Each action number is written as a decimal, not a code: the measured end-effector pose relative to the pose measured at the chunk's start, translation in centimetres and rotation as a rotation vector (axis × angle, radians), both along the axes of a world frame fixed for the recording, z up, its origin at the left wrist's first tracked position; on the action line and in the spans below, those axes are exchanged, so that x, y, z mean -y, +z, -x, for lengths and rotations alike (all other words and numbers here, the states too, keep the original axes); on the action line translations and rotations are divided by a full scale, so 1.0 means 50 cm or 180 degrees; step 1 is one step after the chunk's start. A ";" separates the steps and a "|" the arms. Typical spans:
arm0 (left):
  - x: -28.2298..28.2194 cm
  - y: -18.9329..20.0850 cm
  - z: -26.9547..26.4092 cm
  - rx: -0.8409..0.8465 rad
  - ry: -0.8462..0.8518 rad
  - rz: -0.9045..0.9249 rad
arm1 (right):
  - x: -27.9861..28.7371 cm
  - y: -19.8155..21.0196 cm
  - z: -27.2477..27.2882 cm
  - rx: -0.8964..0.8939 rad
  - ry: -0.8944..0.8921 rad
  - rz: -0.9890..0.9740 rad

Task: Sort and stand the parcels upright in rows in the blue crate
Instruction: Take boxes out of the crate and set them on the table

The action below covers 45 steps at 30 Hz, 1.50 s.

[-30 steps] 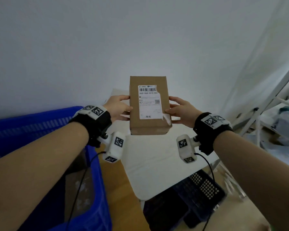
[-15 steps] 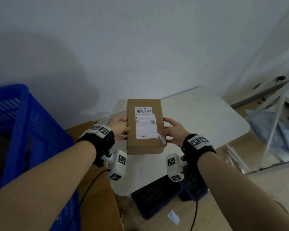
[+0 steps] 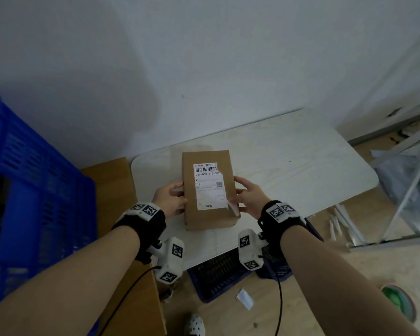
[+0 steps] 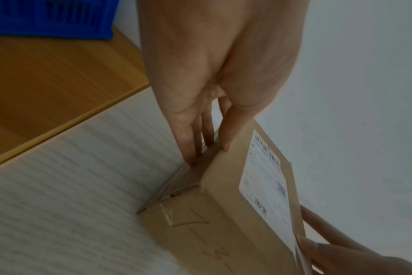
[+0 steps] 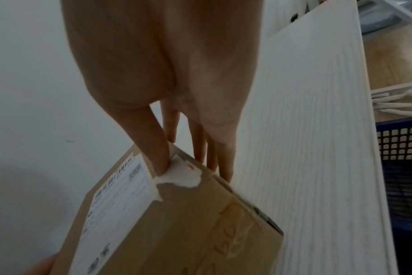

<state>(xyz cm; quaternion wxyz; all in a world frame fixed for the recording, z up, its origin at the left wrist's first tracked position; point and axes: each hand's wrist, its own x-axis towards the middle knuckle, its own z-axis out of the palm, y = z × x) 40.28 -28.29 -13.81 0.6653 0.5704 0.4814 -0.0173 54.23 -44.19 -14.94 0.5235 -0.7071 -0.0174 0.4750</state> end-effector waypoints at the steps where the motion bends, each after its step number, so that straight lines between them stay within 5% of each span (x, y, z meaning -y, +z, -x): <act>1: 0.005 -0.006 0.001 0.0005 0.0016 0.0003 | 0.002 -0.005 0.000 0.0016 0.0004 0.0016; 7: 0.013 -0.033 0.001 -0.0024 -0.0021 -0.0113 | 0.006 -0.027 -0.004 0.0275 0.0135 0.0153; 11: 0.023 -0.012 0.004 -0.0387 -0.0691 -0.0907 | 0.010 -0.001 0.005 0.1043 0.0577 0.0596; 17: 0.060 0.076 0.042 -0.0728 -0.1938 -0.2072 | 0.039 0.094 0.049 0.1859 0.1138 0.1136; 26: 0.136 0.255 0.148 -0.0366 -0.2648 -0.3117 | 0.092 0.278 0.217 0.2842 0.1561 0.1721; 36: 0.162 0.437 0.394 -0.0114 -0.2858 -0.3972 | 0.101 0.466 0.496 0.3647 0.1679 0.1886; 45: 0.055 0.526 0.638 -0.0402 -0.2580 -0.4235 | 0.012 0.558 0.702 0.4151 0.2017 0.1699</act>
